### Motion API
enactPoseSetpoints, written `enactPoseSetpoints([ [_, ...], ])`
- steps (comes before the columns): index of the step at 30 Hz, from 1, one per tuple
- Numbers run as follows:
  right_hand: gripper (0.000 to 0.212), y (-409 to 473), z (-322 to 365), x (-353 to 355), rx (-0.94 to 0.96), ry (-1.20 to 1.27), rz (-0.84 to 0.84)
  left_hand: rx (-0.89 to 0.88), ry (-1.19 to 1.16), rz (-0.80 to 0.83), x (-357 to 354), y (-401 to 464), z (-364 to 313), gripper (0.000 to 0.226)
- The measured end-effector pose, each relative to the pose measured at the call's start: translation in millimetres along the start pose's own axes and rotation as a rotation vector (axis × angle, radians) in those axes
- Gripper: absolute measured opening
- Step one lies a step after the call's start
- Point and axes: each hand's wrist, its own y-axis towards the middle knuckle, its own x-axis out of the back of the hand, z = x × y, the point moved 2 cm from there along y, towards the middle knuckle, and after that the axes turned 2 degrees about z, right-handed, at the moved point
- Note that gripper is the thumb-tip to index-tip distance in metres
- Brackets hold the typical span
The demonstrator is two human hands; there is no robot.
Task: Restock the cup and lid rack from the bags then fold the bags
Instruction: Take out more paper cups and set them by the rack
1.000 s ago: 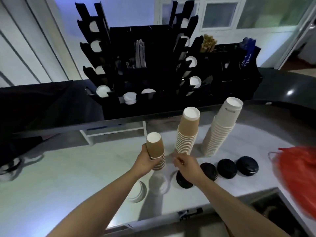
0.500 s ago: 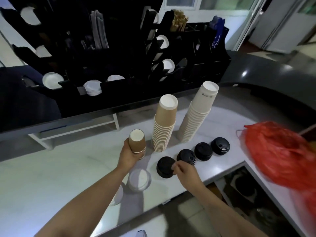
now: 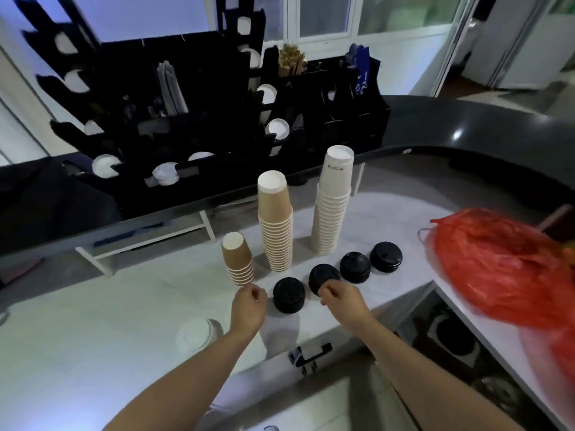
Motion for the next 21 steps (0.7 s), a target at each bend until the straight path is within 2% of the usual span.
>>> enactPoseSetpoints([
  [3, 0.028, -24, -25, 43, -0.039, 0.005, -0.030, -0.094, 0.126, 0.121, -38, -27, -34, 0.033],
  [7, 0.029, -67, -70, 120, -0.040, -0.059, -0.123, -0.215, 0.181, 0.267, -104, -66, -98, 0.045],
  [11, 0.031, -123, -125, 203, -0.084, -0.095, -0.282, -0.325, 0.331, 0.455, -187, -108, -163, 0.041],
  [15, 0.023, -179, -181, 276, -0.185, -0.096, -0.453, -0.499, 0.339, 0.618, -266, -153, -221, 0.046],
  [21, 0.026, -246, -252, 352, -0.289, -0.123, -0.702, -0.827, 0.384, 0.729, -367, -210, -293, 0.040],
])
